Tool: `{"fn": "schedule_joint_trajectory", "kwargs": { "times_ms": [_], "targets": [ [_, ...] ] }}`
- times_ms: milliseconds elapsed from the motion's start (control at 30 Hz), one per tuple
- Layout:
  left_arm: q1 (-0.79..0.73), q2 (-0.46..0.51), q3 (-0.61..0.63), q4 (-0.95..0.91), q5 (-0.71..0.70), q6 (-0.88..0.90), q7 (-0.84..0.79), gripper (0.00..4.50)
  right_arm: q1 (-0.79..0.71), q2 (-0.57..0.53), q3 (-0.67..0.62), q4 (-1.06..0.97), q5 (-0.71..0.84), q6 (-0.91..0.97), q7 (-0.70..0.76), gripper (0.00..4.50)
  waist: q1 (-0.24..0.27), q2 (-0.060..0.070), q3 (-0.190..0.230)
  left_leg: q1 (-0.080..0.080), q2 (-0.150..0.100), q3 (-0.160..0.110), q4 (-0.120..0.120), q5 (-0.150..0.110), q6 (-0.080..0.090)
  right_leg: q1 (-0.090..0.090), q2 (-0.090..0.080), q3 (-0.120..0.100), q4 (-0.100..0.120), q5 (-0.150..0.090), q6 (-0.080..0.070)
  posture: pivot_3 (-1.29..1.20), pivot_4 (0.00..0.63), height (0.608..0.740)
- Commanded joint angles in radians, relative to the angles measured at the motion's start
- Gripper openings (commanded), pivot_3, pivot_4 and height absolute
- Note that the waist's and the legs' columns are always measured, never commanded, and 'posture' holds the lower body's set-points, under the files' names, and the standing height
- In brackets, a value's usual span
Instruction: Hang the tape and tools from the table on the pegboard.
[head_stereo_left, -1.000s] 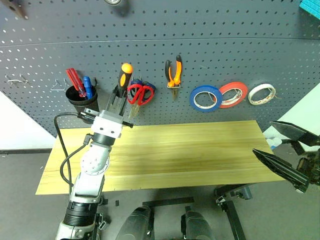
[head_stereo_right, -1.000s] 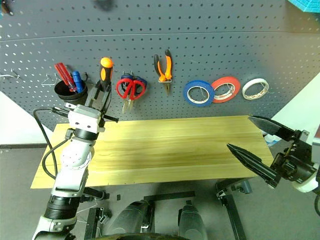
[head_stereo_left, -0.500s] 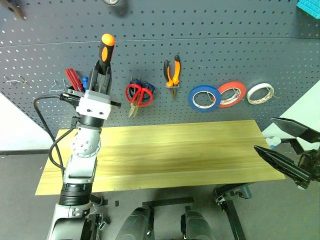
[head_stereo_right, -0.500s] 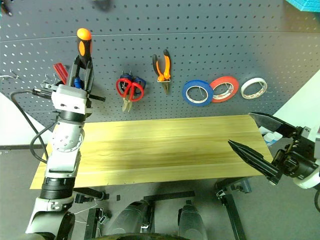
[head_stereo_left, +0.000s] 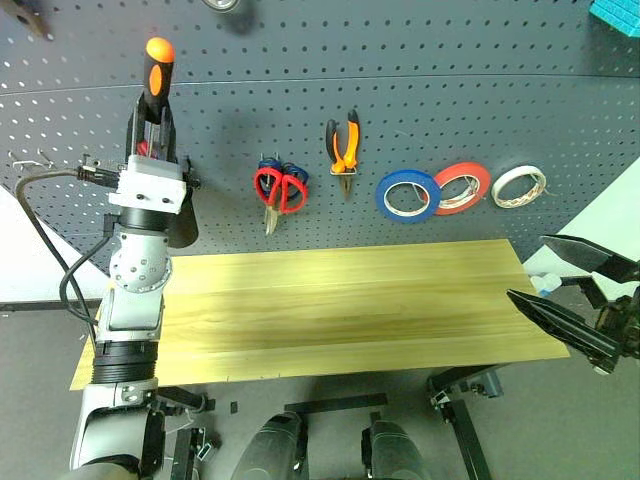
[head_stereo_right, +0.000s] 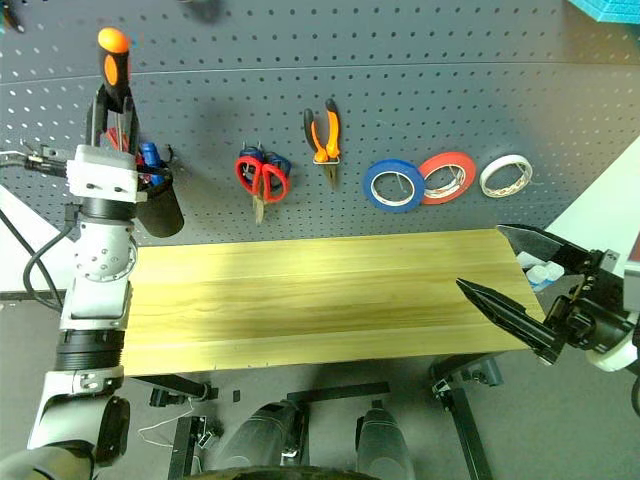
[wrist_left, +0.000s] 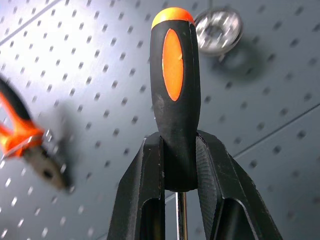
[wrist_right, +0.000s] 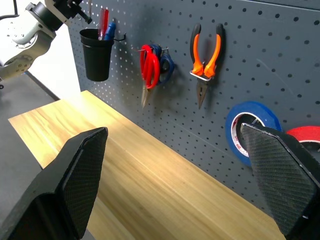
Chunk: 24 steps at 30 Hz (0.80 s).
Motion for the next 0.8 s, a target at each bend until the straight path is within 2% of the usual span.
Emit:
{"fn": "schedule_joint_trajectory", "kwargs": {
  "times_ms": [33, 467, 800],
  "targets": [
    [-0.012, 0.017, 0.035, 0.012, -0.005, 0.002, 0.026, 0.49, -0.027, -0.024, -0.017, -0.005, 0.032, 0.004, -0.008, 4.5, 0.0, 0.0, 0.0, 0.0, 0.0, 0.0, 0.0, 0.0, 0.0, 0.0, 0.0, 0.0, 0.0, 0.0, 0.0, -0.11, 0.172, 0.74],
    [0.107, -0.027, 0.048, -0.06, -0.017, 0.092, 0.041, 0.49, -0.084, -0.061, -0.009, 0.036, 0.031, 0.036, 0.006, 4.5, -0.005, 0.0, 0.001, 0.0, 0.0, 0.0, 0.0, 0.0, 0.0, 0.0, 0.0, 0.001, 0.0, 0.0, 0.0, -0.11, 0.188, 0.74],
    [0.124, -0.057, 0.037, -0.055, -0.023, 0.127, 0.049, 0.49, -0.121, -0.086, -0.027, 0.055, 0.06, 0.071, 0.008, 4.5, -0.023, 0.0, 0.004, 0.0, 0.0, 0.0, -0.001, 0.0, 0.0, 0.0, -0.001, 0.002, 0.0, 0.0, 0.0, -0.13, 0.193, 0.74]
  ]
}}
